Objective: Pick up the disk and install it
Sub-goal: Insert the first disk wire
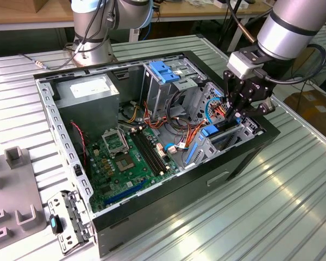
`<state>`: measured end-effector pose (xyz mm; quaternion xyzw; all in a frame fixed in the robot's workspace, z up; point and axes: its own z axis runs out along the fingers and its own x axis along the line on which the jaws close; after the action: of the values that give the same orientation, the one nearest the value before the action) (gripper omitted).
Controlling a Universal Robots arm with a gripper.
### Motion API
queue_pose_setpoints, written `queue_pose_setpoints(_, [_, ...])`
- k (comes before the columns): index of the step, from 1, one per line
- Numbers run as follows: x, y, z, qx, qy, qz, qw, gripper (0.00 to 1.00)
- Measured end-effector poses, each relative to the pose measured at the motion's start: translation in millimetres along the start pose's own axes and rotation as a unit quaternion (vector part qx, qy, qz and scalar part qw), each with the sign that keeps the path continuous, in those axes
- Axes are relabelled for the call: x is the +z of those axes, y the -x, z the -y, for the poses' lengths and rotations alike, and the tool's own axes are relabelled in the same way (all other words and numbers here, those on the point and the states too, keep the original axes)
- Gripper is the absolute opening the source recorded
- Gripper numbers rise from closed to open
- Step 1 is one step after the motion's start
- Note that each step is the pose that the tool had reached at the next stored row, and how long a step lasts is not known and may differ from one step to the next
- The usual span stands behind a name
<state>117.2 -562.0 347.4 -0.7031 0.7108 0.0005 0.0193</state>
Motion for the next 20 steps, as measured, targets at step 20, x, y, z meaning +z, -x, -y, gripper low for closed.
queue_pose_setpoints(20, [3.7, 1.8, 1.4, 0.000, 0.0004, 0.0038, 0.99999, 0.17])
